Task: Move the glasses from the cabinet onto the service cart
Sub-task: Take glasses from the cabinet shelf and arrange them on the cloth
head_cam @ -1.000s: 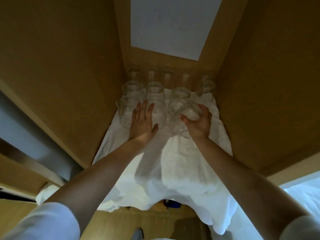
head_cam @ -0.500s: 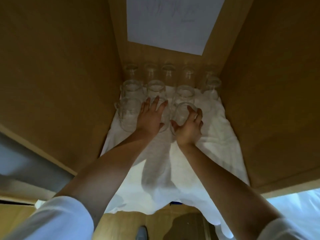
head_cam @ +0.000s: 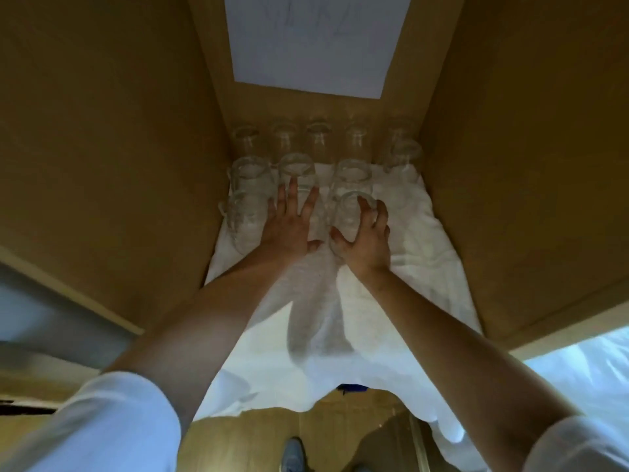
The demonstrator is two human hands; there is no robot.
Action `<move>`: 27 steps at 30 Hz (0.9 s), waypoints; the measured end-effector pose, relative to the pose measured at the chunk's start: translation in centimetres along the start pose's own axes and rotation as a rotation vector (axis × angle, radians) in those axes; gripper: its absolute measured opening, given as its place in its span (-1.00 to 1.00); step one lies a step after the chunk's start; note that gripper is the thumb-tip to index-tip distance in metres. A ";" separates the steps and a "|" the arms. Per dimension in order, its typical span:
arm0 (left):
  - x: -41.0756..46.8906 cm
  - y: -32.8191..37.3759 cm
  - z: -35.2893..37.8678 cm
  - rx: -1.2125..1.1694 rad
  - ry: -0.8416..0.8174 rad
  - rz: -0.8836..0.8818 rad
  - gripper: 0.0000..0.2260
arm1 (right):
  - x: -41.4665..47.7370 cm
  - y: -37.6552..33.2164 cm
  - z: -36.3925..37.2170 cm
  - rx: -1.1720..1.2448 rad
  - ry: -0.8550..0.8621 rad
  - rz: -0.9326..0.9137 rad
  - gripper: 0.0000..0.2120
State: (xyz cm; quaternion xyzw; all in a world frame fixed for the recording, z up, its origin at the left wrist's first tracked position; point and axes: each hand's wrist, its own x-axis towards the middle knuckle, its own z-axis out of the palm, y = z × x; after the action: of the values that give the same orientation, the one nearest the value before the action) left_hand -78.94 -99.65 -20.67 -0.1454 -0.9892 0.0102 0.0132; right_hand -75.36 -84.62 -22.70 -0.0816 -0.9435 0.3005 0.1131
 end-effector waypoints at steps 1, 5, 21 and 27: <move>-0.4 -0.1 -0.3 0.010 0.010 -0.001 -0.06 | -0.2 0.2 -0.8 0.026 -0.038 -0.012 -0.17; -3.6 -0.4 -0.7 -0.050 0.163 0.012 -0.19 | -0.7 0.7 -4.6 -0.047 -0.027 -0.198 -0.34; -33.3 -4.8 1.1 -0.401 -0.210 -0.648 -0.66 | -17.2 -7.1 3.0 0.001 -0.608 -0.903 -0.63; -42.8 -8.6 1.2 -0.392 -0.316 -0.827 -0.55 | -24.1 -11.2 6.0 -0.080 -1.032 -1.036 -0.48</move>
State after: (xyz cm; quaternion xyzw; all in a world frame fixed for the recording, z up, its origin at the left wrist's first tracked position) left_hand -40.45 -120.25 -22.62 0.2637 -0.9372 -0.1606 -0.1621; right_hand -54.73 -102.25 -24.85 0.5230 -0.8045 0.1738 -0.2215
